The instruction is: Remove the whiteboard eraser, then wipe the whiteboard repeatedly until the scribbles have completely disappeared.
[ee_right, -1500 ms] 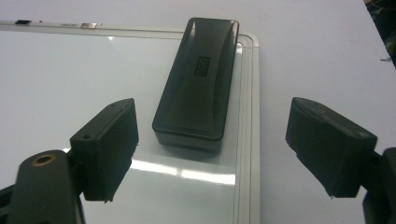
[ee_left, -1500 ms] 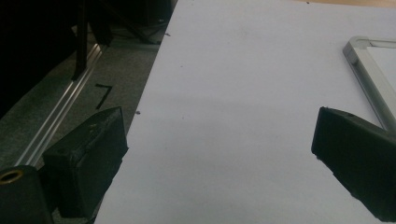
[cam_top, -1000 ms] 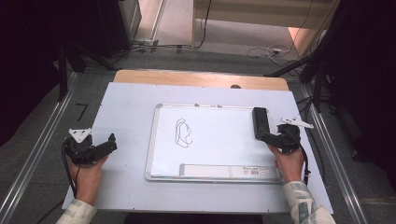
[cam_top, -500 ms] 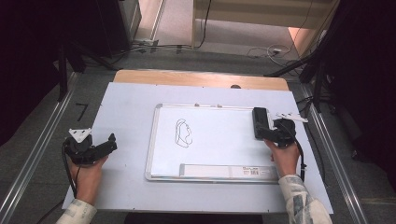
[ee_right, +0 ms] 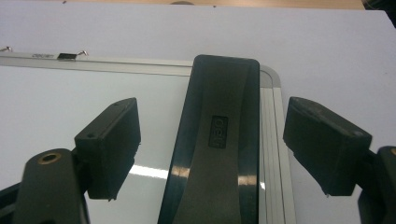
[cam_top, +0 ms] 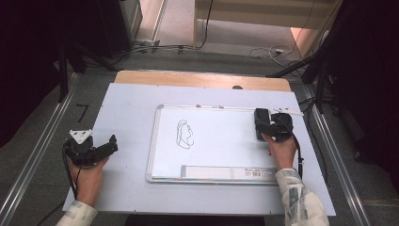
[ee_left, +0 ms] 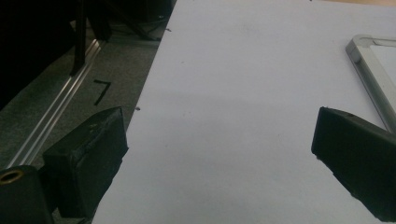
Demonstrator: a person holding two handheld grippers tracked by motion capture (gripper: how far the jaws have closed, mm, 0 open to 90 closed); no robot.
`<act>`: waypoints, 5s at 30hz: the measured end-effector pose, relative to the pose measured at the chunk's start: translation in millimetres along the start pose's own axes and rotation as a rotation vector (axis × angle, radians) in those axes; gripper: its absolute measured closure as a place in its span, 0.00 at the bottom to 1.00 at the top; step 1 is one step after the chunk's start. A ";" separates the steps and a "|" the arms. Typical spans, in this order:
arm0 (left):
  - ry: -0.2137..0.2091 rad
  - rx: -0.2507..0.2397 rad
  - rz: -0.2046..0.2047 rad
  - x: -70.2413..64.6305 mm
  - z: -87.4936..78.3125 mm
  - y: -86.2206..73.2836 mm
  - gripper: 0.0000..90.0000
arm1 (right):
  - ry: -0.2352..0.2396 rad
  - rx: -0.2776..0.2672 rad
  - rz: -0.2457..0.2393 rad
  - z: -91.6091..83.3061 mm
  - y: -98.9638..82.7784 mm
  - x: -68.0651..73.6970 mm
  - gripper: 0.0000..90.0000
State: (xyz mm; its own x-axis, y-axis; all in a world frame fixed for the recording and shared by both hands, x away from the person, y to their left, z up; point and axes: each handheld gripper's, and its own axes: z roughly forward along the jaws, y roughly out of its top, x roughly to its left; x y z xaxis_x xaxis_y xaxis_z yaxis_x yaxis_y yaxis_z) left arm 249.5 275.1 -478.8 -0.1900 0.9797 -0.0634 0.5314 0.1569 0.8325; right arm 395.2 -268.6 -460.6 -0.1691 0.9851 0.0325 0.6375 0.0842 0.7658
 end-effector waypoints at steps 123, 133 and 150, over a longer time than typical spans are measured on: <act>-0.016 0.020 -0.010 2.4 -0.2 -2.8 0.06 | 0.104 0.032 -0.050 -18.0 0.0 67.2 0.42; -0.017 0.025 -0.008 1.7 0.7 -3.2 0.06 | 0.126 0.040 -0.076 -17.7 -1.4 78.2 0.42; -0.021 0.024 -0.002 0.5 0.2 -3.1 0.06 | 0.169 0.055 -0.153 -13.7 -5.3 116.7 0.42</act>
State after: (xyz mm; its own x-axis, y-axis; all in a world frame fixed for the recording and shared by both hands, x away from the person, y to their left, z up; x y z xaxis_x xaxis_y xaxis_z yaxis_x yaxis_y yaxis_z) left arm 247.9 275.1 -481.5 -0.1739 0.9817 -0.0773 0.5505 0.1620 0.8190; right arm 361.8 -156.2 -452.1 -0.3874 0.9215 0.0296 0.6340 0.2430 0.7342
